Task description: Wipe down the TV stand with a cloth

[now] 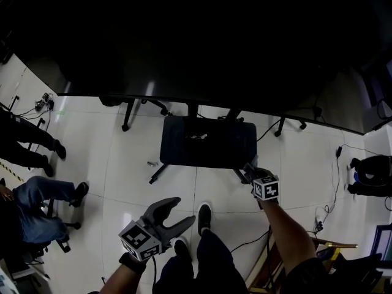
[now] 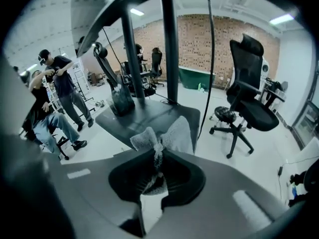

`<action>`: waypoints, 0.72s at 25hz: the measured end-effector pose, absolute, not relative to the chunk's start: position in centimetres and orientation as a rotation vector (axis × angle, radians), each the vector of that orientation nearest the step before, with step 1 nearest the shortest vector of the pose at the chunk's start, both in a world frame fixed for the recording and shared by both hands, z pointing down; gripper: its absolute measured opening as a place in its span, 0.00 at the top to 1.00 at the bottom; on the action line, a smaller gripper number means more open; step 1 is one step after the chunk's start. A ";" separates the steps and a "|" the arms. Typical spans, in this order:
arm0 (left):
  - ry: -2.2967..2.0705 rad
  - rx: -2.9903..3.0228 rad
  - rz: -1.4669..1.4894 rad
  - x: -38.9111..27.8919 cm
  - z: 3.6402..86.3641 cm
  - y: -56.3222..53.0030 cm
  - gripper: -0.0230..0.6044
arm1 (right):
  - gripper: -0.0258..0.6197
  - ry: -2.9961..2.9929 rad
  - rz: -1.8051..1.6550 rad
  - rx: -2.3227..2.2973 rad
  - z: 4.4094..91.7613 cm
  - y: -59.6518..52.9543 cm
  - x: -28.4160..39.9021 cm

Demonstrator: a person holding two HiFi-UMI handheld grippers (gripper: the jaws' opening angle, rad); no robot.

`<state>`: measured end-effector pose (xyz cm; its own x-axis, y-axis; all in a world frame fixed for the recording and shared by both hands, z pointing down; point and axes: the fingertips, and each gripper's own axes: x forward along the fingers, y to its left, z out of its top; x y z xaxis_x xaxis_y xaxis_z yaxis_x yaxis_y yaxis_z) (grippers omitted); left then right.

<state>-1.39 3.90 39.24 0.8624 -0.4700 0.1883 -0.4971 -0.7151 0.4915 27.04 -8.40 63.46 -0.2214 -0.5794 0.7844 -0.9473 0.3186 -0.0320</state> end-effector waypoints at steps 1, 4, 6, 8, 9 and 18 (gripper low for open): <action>-0.705 2.503 0.065 -1.9 38.4 4.7 0.47 | 0.90 -1.942 0.661 1.351 61.8 -7.9 26.3; -0.708 2.547 0.051 -3.2 35.6 7.6 0.48 | 0.90 -2.047 0.585 1.363 55.8 -5.7 23.9; -0.699 2.581 0.034 -4.0 33.9 9.9 0.47 | 0.90 -2.122 0.550 1.384 50.8 -3.8 22.5; -0.683 2.608 0.031 -4.8 32.2 12.4 0.47 | 0.90 -2.203 0.527 1.417 45.5 -1.5 21.0; -0.677 2.614 0.032 -5.2 31.4 13.7 0.47 | 0.90 -2.246 0.519 1.432 42.9 -0.2 20.2; -0.661 2.633 0.049 -7.3 25.7 23.7 0.47 | 0.90 -2.596 0.534 1.439 24.9 13.2 13.1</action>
